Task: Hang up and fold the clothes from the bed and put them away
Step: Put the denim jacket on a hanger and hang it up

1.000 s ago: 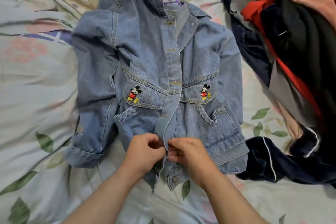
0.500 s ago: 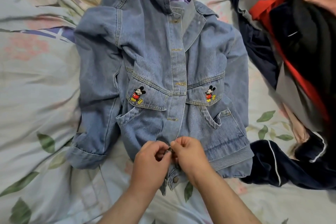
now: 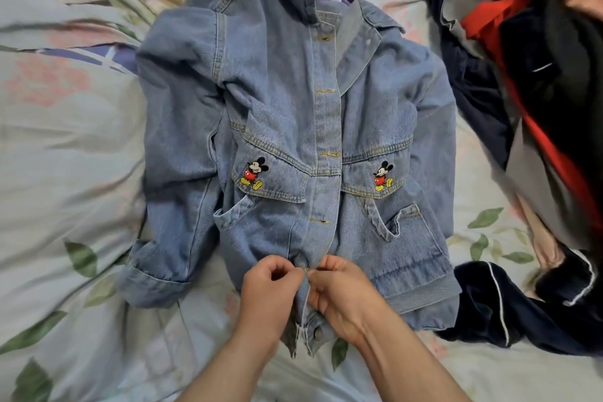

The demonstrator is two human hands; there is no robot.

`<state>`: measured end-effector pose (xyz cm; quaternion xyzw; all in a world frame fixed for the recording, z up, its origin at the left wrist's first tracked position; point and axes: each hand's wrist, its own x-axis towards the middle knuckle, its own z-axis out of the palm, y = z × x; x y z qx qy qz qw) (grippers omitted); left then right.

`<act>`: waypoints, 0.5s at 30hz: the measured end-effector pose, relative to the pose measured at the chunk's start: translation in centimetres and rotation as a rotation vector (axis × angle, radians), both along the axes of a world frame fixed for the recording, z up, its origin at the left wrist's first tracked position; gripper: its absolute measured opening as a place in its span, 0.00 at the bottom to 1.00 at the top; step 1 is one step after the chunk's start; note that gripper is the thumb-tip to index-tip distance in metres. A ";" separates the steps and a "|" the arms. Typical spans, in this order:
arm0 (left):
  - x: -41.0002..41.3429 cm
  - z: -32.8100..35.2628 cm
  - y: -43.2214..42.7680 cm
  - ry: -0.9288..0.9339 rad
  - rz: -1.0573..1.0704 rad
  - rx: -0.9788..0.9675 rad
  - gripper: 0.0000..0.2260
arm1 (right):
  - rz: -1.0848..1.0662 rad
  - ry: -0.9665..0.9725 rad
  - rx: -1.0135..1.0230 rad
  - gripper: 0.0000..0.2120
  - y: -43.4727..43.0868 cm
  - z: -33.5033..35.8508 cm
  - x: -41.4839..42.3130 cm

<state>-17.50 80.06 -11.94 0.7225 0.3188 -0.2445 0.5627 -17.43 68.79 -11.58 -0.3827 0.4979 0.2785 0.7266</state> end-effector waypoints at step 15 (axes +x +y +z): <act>0.1 0.0 0.5 -0.011 -0.059 -0.018 0.11 | 0.263 -0.083 -0.002 0.17 -1.3 0.5 1.0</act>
